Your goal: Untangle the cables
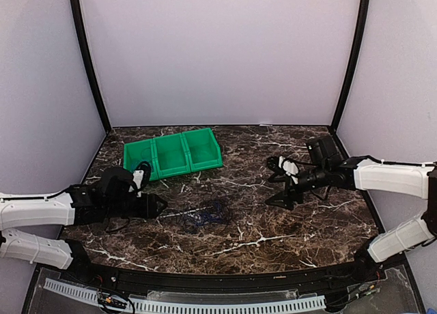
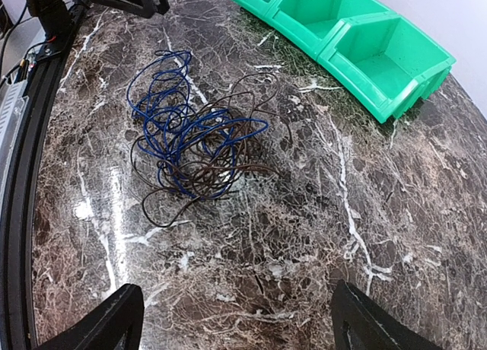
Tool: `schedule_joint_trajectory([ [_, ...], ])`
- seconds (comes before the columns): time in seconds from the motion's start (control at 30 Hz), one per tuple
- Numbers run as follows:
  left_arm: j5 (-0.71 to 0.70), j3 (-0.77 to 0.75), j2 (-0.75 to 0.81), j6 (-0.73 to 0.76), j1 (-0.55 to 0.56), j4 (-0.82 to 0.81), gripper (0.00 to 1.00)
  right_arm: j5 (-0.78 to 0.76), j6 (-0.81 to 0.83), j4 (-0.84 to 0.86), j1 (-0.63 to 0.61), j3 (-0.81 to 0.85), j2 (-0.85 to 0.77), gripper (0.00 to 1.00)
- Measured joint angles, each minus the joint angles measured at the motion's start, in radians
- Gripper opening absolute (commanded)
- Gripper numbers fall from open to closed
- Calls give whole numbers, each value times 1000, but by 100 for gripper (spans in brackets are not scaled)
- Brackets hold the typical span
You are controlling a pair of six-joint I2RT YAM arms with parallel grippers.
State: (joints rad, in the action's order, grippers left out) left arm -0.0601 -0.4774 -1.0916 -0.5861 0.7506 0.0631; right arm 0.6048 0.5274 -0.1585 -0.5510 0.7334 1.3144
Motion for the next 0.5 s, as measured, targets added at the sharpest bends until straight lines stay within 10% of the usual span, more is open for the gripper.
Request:
schedule_joint_trajectory([
  [0.5, 36, 10, -199, 65, 20, -70, 32, -4, 13, -2, -6, 0, 17, 87],
])
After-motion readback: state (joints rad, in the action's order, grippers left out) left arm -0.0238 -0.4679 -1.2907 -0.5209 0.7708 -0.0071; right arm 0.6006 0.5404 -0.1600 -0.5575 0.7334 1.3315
